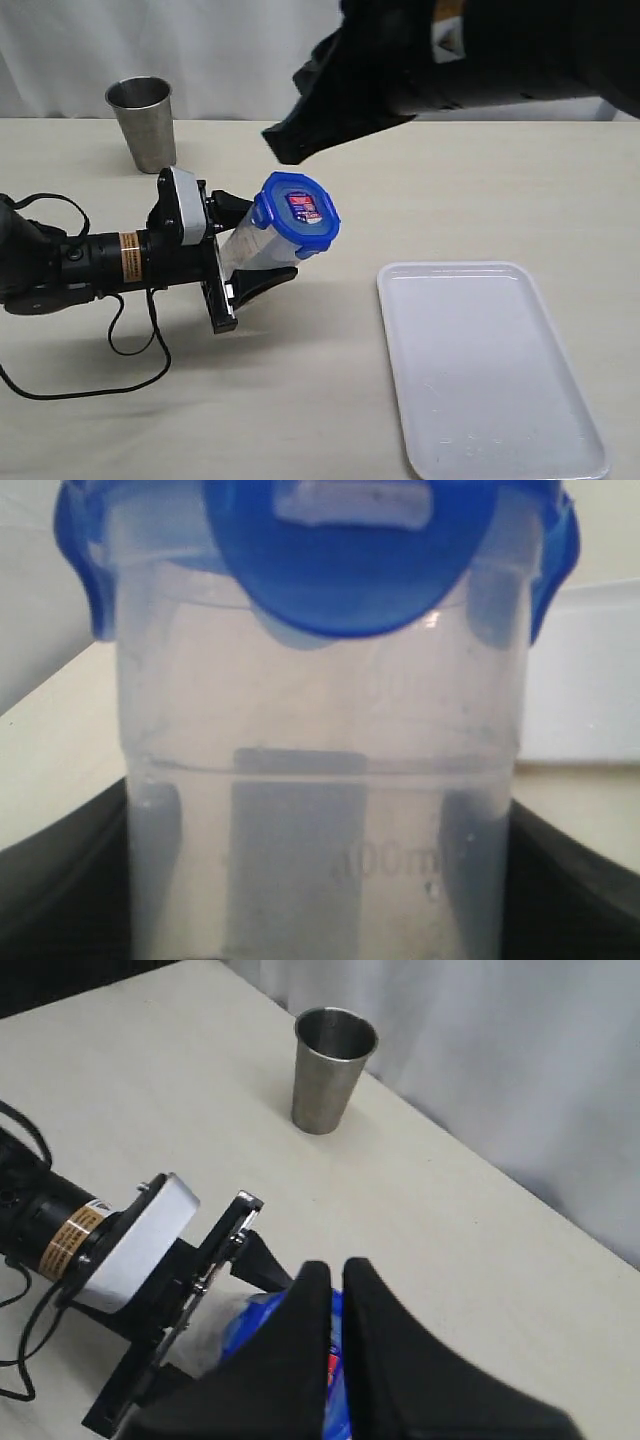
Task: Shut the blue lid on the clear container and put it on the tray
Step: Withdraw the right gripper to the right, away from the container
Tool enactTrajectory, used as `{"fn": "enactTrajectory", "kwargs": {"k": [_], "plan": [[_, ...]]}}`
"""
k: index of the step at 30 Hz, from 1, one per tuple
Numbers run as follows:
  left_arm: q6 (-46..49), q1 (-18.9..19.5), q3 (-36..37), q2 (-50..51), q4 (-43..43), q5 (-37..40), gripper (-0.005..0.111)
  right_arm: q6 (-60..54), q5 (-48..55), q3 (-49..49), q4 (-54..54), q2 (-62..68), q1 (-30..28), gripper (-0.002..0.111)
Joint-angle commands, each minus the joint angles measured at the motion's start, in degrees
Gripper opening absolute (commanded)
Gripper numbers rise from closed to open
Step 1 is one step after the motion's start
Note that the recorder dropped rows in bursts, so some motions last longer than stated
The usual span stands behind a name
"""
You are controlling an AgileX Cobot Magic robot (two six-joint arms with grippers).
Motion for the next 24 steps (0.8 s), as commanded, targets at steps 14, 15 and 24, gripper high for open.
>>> {"fn": "enactTrajectory", "kwargs": {"k": [14,15,24], "plan": [[-15.3,-0.5,0.0,-8.8,3.5,-1.9,0.0,12.2,-24.1,24.9,0.6,-6.0,-20.2,0.004],[-15.3,-0.5,0.0,-8.8,3.5,-1.9,0.0,12.2,-26.1,25.8,1.4,-6.0,-21.2,0.004],[-15.3,-0.5,0.0,-8.8,3.6,-1.9,0.0,16.0,-41.8,28.5,1.6,4.2,-24.6,0.004]]}}
